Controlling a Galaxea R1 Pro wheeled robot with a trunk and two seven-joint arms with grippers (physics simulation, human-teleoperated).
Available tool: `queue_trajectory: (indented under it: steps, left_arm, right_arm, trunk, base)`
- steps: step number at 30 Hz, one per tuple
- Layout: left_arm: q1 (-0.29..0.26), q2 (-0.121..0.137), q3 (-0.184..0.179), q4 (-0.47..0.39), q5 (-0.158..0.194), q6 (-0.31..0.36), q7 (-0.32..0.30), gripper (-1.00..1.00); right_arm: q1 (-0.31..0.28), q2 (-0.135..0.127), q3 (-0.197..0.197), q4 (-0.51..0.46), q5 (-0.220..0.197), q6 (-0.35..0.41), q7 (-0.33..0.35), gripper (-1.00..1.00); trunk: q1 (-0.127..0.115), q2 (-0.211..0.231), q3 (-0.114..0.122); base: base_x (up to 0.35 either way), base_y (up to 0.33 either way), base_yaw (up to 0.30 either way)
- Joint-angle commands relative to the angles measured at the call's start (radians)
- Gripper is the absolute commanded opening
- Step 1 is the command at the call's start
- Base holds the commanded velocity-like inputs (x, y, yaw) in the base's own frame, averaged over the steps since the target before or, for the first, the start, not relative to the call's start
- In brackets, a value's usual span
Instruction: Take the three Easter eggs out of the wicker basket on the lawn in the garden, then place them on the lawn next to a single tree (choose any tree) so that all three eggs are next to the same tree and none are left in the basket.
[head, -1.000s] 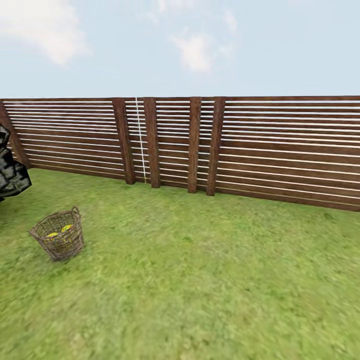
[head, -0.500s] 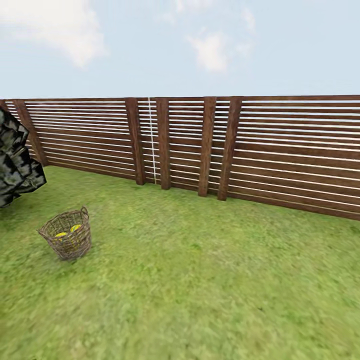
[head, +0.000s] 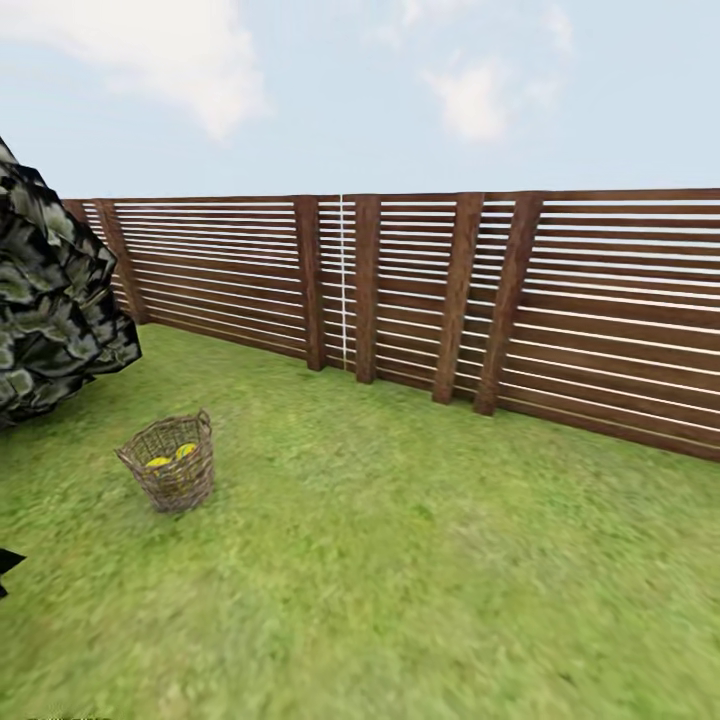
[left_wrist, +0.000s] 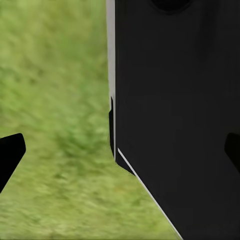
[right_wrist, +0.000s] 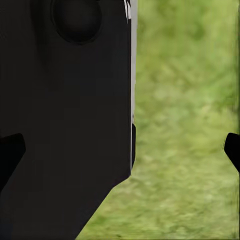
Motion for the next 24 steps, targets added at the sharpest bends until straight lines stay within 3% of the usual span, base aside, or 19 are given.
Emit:
queue_trajectory:
  steps: [1,6,24]
  left_arm:
    - [0.000,0.000,0.000,-0.001,0.000,0.001,0.000,1.00]
    - [0.000,0.000,0.000,-0.001,0.000,0.001,0.000,1.00]
    - [0.000,0.000,0.001,-0.001,0.000,0.001,0.000,1.00]
  right_arm:
    - [-0.001,0.000,0.000,0.002,-0.001,-0.001,-0.001,1.00]
    - [-0.001,-0.001,0.001,0.002,0.002,-0.001,-0.001,1.00]
    - [-0.001,-0.001,0.003,0.004,0.005,-0.002,-0.001,1.00]
  trunk:
    - [0.000,0.000,-0.001]
    - [0.000,0.000,-0.001]
    - [0.000,0.000,0.010]
  base:
    - [0.223,-0.073,0.252]
    - [0.223,-0.073,0.152]
    - [0.221,-0.073,0.023]
